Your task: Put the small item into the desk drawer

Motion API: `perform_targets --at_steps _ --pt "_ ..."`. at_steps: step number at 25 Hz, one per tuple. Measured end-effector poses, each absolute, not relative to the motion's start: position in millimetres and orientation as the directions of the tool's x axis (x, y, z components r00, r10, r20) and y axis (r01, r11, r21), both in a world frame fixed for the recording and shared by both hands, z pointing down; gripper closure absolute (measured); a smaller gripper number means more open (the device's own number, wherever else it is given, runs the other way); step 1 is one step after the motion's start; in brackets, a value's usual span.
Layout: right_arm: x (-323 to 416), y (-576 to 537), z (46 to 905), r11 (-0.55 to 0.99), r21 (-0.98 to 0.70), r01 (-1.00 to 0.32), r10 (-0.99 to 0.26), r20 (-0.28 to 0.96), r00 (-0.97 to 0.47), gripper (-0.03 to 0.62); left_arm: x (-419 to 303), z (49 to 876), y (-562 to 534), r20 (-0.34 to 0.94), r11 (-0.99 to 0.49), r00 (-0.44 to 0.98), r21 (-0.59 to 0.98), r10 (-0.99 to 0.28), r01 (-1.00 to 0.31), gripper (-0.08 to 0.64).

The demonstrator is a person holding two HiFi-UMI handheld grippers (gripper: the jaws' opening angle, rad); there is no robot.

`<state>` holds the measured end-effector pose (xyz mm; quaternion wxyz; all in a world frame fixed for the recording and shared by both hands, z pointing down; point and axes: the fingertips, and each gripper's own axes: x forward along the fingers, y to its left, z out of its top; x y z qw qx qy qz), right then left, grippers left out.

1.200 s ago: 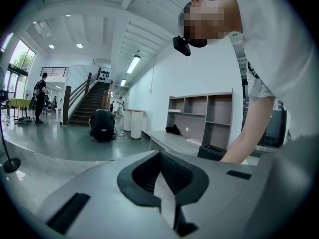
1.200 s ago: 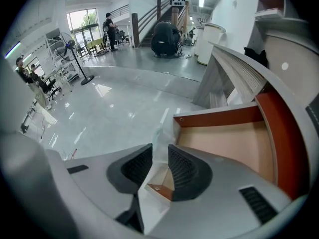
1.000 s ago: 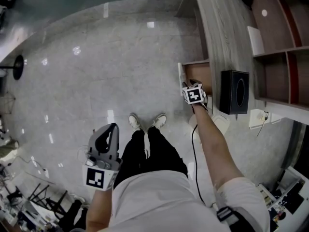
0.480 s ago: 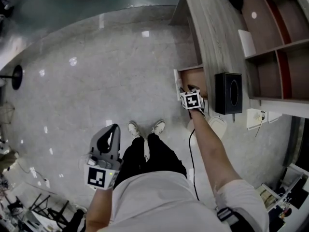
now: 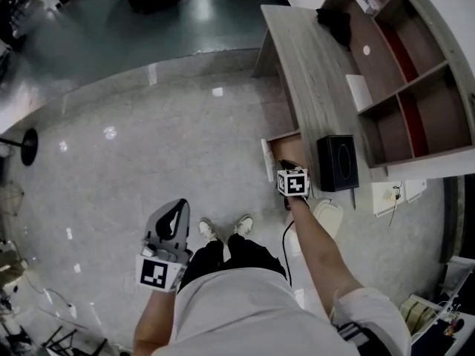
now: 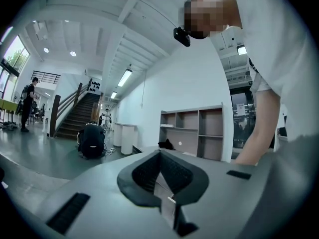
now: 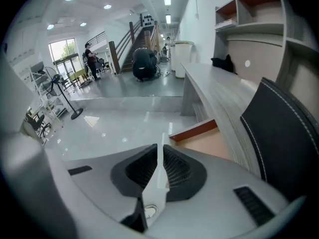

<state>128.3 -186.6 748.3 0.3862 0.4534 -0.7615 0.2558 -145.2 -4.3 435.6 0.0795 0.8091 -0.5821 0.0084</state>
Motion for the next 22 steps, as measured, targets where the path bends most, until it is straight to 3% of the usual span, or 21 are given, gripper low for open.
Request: perform_targets --at_steps 4,17,22 --pt "130.3 -179.7 723.0 0.392 -0.085 -0.916 -0.53 0.793 -0.3 0.569 -150.0 421.5 -5.4 0.075 -0.33 0.339 0.106 -0.938 -0.938 0.543" --pt "150.6 -177.2 639.8 0.246 -0.248 -0.937 -0.681 0.643 -0.349 0.57 -164.4 375.5 -10.0 -0.036 -0.361 0.359 0.053 -0.933 -0.931 0.543" --pt "152.8 -187.6 588.4 0.261 -0.249 -0.933 -0.752 0.553 -0.358 0.569 -172.0 361.1 -15.0 -0.065 -0.371 0.368 0.037 -0.927 -0.928 0.543"
